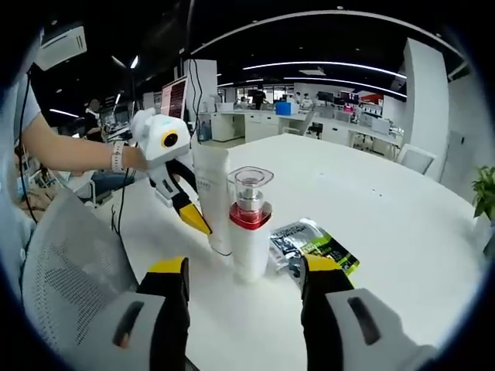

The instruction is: Arrange the skincare products in the storage area until every visible bottle or jar stands upright without overlapping.

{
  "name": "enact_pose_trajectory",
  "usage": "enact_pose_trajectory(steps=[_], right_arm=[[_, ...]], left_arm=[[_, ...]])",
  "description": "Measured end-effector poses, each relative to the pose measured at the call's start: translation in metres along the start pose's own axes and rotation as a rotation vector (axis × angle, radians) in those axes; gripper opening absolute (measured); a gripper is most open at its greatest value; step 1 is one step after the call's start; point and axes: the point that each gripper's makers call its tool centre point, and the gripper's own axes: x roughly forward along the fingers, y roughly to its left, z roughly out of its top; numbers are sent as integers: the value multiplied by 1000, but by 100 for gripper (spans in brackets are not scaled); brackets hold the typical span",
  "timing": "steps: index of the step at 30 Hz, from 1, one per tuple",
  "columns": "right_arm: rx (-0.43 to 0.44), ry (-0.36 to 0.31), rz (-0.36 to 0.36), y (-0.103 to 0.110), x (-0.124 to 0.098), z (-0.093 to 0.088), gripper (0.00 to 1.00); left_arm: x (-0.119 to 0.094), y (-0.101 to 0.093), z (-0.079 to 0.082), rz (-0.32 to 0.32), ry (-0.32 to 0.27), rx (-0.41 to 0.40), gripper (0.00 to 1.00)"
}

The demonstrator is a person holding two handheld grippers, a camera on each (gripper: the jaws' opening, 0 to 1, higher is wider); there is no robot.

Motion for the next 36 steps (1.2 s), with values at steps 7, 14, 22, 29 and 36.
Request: enact_pose_trajectory(steps=[7, 14, 22, 29, 36], right_arm=[[-6, 7, 4, 1, 0, -1, 59], [-8, 14, 1, 0, -1, -2, 58], [-5, 10, -5, -1, -2, -1, 58], [-6, 11, -10, -1, -2, 0, 58], [-10, 13, -15, -3, -3, 1, 58]], left_arm=[[3, 0, -4, 15, 6, -44, 17], [8, 0, -15, 25, 37, -63, 17], [9, 1, -16, 1, 34, -54, 16], [9, 1, -15, -3, 31, -45, 16], [10, 2, -14, -14, 22, -47, 16]])
